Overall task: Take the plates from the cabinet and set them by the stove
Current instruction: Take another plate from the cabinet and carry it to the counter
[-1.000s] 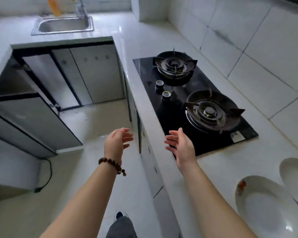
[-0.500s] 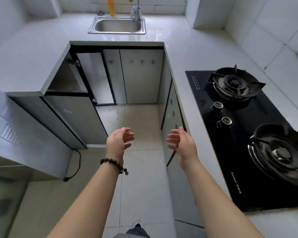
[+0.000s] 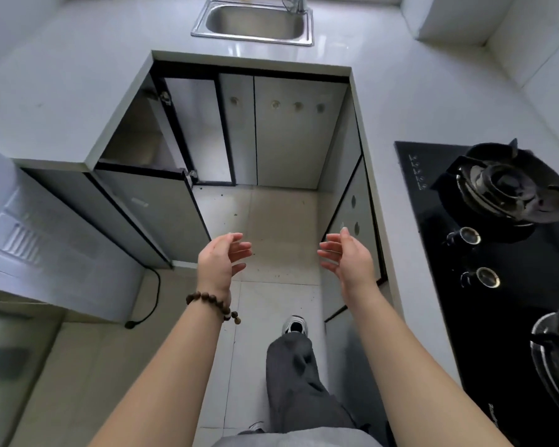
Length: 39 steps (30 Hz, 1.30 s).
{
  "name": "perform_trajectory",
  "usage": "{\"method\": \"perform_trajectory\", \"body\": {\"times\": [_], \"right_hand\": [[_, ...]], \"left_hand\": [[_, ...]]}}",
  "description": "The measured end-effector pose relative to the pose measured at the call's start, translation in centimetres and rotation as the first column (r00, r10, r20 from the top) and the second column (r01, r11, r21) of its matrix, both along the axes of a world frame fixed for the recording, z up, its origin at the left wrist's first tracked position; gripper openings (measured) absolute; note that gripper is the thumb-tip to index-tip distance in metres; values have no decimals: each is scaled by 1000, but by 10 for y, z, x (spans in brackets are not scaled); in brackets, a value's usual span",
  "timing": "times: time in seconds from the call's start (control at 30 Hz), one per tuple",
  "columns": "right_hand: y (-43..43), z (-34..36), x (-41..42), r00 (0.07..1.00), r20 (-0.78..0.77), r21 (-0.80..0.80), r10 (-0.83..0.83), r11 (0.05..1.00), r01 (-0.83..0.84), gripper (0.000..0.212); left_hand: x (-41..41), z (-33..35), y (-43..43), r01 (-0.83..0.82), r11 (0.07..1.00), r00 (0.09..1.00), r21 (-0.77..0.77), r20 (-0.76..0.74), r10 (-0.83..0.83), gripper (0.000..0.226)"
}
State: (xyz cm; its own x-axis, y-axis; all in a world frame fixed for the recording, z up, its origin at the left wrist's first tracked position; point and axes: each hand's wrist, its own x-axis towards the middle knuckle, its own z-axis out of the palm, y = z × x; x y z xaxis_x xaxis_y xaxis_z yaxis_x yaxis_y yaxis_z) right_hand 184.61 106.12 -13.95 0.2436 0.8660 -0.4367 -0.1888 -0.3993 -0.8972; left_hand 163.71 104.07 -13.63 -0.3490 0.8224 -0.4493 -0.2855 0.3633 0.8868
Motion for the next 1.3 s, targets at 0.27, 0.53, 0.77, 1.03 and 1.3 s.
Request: {"method": "perform_trajectory", "body": {"times": [0.27,0.53,0.77,1.03,1.3], "right_hand": [[152,-3,8,997,-12,20,79,997,-79,34],[278,13,17,989,3,36,145,989,-145,32],[349,1,7,978,38,-1,207,978,-208,32],[450,-8,-41,952,83,-5,294,955,-295,32],[573,2,-130,888,140,-22,438,898,-440,32]], "left_hand": [[4,0,139,-44,999,998,14,-46,44,25],[5,16,249,-129,991,990,32,-50,130,26],[-8,12,317,-176,984,982,15,-72,176,28],[-47,1,403,-239,971,967,20,-88,239,31],[-120,-1,489,-383,924,922,-4,-64,382,29]]}}
